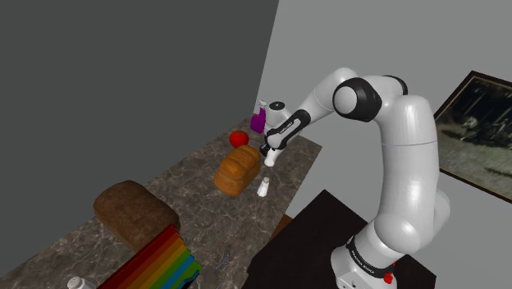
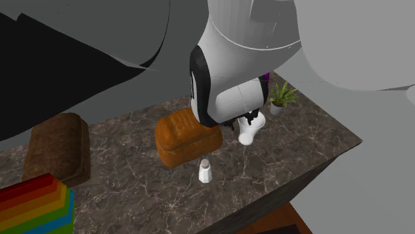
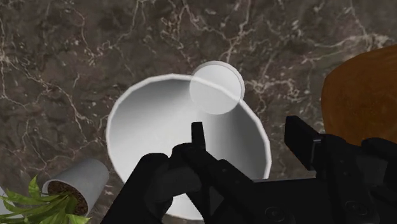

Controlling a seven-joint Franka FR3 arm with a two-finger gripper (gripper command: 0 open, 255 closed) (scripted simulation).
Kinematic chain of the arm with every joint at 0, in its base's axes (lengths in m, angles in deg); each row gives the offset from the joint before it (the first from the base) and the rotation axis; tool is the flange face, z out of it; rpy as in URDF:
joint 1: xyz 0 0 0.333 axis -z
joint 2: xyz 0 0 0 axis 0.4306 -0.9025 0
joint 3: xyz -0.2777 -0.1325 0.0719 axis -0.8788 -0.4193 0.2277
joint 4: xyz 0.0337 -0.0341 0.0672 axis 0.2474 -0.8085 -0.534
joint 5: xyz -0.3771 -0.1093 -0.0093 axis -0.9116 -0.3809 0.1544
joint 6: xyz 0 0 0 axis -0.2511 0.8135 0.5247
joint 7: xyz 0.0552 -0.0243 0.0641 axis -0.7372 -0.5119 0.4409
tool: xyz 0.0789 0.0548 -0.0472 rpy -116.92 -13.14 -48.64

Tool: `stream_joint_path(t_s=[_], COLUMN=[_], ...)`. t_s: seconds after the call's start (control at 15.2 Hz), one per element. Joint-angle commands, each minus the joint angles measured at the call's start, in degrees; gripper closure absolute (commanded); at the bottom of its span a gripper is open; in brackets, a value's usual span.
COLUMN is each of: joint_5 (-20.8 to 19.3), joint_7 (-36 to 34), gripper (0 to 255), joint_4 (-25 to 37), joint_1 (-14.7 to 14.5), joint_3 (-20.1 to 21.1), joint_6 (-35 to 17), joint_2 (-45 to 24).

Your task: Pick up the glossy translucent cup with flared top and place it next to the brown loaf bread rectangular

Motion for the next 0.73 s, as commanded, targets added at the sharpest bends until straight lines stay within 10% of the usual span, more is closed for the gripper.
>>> stream_joint_path(t_s=[0.0, 0.66], joint_5=[-0.1, 0.2], joint_7=[0.0, 0.4], gripper=[255, 255], joint_4=[-0.3, -0.4], joint_1=[0.0, 0.0], joint_3=[0.1, 0.4], joint_6=[-0.1, 1.2], joint_2=[-0.2, 1.2])
